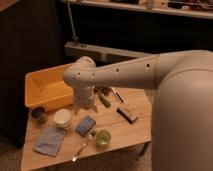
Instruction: Place brush in table surface
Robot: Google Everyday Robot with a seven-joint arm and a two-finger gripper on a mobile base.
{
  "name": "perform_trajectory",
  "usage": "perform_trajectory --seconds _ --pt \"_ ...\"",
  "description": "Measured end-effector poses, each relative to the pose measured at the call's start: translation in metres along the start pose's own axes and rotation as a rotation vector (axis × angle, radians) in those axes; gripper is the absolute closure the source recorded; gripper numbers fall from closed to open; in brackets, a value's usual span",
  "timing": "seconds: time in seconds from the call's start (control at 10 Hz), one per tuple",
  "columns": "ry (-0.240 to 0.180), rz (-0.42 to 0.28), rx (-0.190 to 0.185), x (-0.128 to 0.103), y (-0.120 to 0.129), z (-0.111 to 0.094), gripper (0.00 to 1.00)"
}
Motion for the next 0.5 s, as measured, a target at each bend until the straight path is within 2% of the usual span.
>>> perform_trajectory --seconds 0.1,0.3,0.5 --pt "-0.056 -0.048 -0.020 -0.012 -0.015 0.007 0.35" --pt "-0.121 -0.118 -0.037 -0.039 -0.038 0.017 0.35" --pt "-0.153 -0.146 -0.016 -0.072 -0.076 0.028 0.35"
